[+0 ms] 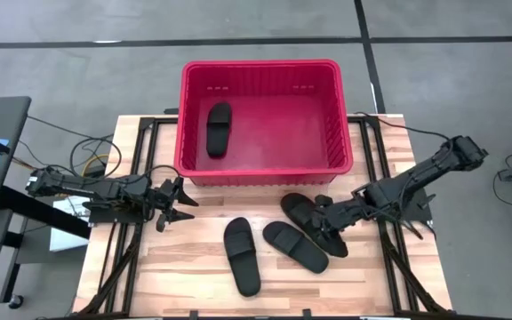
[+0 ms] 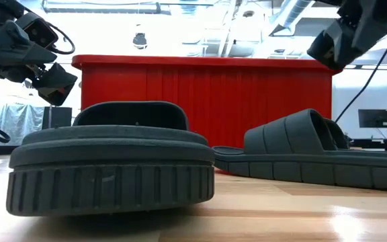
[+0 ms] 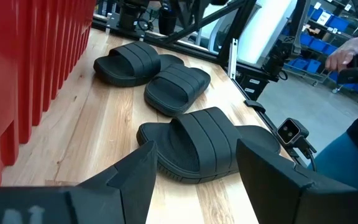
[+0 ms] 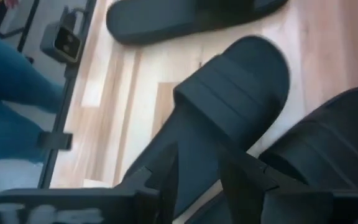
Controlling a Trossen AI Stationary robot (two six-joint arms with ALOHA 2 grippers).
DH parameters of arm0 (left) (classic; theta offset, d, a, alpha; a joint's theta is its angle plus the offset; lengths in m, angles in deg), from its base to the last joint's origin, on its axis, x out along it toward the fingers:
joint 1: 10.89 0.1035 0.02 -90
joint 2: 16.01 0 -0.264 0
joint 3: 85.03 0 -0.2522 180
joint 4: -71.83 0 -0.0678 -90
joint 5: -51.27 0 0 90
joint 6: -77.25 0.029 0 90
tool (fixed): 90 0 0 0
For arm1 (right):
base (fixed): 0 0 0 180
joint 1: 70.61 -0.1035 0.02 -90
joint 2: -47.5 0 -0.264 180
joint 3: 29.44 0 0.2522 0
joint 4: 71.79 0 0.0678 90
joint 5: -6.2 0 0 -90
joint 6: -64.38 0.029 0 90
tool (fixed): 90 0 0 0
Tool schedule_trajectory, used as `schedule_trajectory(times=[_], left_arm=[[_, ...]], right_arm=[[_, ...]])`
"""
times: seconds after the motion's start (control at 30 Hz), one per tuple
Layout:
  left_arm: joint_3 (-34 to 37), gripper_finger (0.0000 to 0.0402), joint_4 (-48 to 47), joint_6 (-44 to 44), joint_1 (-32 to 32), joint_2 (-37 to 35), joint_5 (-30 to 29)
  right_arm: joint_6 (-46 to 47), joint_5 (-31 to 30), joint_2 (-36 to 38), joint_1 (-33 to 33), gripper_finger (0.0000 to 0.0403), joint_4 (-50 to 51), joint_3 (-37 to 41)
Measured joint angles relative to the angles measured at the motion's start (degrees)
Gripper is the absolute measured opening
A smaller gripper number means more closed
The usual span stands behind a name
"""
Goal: Pick and place slides into bin
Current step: Put the black slide into the red bin
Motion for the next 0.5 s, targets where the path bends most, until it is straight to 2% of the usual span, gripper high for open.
schedule_trajectory(times=[0.5], left_arm=[[0.00,0.0210,0.00,0.00,-0.01,0.02,0.01]], right_arm=[[3.02,1.70,-5.74,-7.92,0.0151,-0.15,-0.04]])
